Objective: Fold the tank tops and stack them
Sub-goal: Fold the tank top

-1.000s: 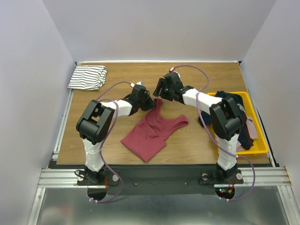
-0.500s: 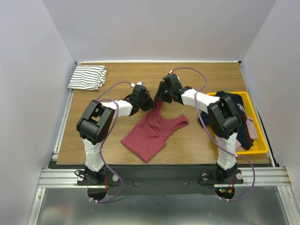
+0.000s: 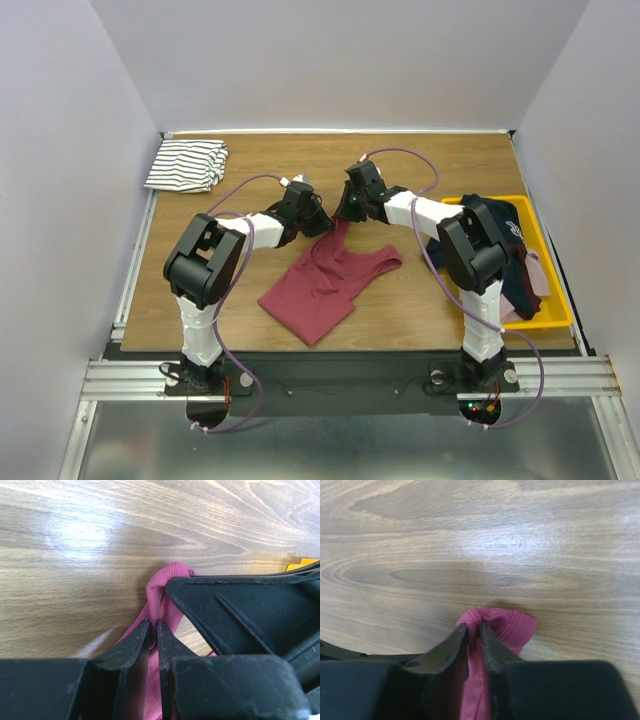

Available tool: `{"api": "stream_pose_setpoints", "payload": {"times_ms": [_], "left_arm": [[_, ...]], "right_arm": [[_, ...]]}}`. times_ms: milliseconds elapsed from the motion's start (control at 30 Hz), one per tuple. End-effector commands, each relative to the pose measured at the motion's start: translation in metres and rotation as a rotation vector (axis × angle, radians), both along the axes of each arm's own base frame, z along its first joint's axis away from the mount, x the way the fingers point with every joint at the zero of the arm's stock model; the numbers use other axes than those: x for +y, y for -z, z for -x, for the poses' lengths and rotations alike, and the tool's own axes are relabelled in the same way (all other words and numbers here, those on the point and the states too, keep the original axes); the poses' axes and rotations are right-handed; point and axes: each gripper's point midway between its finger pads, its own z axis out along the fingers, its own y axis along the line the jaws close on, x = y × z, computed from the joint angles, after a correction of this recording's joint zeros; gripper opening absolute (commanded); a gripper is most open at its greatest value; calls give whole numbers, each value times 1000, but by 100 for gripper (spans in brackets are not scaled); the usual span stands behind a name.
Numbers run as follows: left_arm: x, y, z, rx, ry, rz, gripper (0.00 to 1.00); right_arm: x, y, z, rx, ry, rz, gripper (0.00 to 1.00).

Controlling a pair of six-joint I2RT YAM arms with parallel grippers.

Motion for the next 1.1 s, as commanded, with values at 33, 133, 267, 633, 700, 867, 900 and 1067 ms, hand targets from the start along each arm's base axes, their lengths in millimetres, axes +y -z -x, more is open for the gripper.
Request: {"api": "stream_pose_setpoints", "payload": {"times_ms": [33, 133, 267, 633, 700, 867, 900, 1067], "left_arm": [[-5, -30, -7, -78, 7, 20, 22], [-2, -34, -5, -86, 0, 19, 22], [4, -51, -4, -111, -24, 36, 23], [39, -55, 1, -87, -151, -1, 24], [39, -50, 2, -74, -149, -3, 24], [31, -37, 5, -39, -109, 1, 23], [30, -33, 6, -29, -104, -1, 23], [24, -26, 15, -18, -71, -2, 23]], "right_arm": [[7, -19, -13, -50, -1, -21, 11], [8, -30, -19, -78, 12, -25, 0], [9, -52, -24, -168, -3, -48, 0], [14, -65, 1, -269, -98, -164, 0], [14, -66, 3, -287, -107, -174, 0], [1, -49, 14, -273, -85, -151, 0], [-2, -47, 13, -274, -71, -143, 0], [-23, -28, 14, -238, 6, -119, 0]]}}
